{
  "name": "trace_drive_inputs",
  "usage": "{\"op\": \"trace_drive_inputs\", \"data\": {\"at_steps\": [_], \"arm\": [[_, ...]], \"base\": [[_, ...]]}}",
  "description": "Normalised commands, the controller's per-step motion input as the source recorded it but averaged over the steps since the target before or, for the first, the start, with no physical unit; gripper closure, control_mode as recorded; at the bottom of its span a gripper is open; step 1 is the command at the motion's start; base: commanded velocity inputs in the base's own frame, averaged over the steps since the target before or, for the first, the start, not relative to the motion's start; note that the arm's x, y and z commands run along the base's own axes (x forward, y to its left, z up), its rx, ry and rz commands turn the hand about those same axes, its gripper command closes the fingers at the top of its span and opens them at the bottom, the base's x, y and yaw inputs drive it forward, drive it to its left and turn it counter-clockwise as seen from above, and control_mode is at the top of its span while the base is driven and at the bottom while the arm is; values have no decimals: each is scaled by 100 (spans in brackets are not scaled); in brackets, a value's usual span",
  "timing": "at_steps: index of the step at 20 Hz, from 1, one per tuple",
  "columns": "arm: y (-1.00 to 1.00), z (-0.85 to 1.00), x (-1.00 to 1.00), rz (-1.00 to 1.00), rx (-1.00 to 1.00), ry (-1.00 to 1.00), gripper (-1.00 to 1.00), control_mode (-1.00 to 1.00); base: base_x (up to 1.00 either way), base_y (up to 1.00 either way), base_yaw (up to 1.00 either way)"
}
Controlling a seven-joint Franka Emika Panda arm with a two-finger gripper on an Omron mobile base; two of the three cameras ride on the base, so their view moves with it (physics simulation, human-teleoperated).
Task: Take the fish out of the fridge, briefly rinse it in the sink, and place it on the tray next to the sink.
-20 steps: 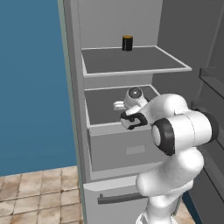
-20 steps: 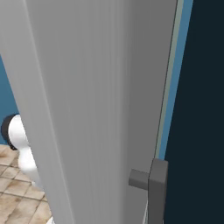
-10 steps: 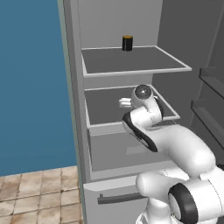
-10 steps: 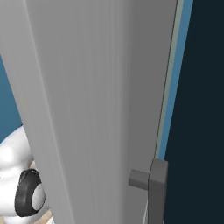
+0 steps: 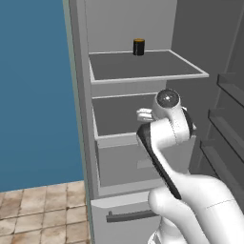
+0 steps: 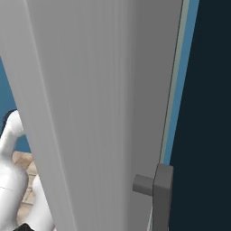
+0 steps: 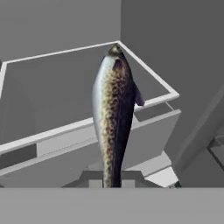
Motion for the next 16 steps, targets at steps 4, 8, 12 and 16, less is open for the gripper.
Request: {"op": "trace_drive_inputs", "data": {"at_steps": [4,8,12,16], "arm": [[3,77,-81,0,0,-13,100,-100],[-1,79,-71,0,8,-32,100,-100],[0,5,-9,0,0,-6,100,-100],[9,-24,-56,11,-1,8,100,-100]], "base": [[0,0,0],[0,0,0],[0,0,0],[0,0,0]]}}
